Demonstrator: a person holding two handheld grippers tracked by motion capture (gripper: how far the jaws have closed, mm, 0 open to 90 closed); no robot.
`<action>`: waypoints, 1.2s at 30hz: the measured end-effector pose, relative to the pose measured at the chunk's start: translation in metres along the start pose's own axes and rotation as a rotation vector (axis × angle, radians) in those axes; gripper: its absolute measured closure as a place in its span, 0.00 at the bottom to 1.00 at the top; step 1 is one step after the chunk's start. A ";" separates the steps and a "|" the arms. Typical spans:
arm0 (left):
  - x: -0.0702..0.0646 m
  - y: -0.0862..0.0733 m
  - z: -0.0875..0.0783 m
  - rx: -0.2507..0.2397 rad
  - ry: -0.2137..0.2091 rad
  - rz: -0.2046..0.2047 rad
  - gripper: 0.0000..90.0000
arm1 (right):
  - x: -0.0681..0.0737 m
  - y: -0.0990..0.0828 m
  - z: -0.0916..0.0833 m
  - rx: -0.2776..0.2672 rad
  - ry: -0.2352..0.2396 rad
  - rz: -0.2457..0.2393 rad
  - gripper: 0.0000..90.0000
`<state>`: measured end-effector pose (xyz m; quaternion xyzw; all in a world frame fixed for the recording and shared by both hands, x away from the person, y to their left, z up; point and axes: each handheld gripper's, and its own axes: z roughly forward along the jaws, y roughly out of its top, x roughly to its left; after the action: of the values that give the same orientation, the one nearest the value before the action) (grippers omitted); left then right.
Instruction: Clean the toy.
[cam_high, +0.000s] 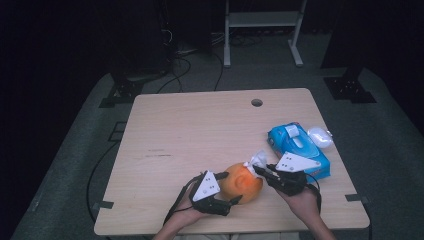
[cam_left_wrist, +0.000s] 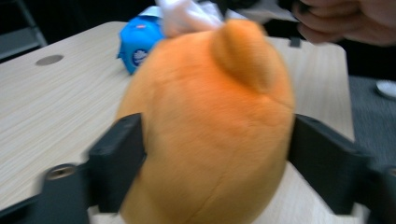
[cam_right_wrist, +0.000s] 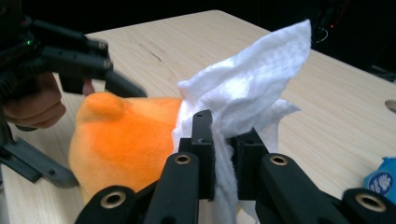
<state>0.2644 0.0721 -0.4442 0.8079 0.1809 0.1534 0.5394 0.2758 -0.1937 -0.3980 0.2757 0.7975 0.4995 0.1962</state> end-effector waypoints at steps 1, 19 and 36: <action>0.002 -0.002 0.001 0.007 -0.006 -0.004 0.17 | 0.000 0.000 0.000 -0.006 0.014 0.011 0.90; -0.006 -0.005 0.003 0.033 -0.039 0.086 0.39 | -0.013 -0.002 -0.002 0.011 0.034 0.048 0.90; 0.004 -0.011 -0.003 0.024 -0.050 0.028 0.40 | -0.031 -0.015 0.001 -0.026 0.040 0.187 0.90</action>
<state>0.2654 0.0806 -0.4526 0.8202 0.1581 0.1386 0.5320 0.2965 -0.2176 -0.4108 0.3364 0.7655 0.5312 0.1366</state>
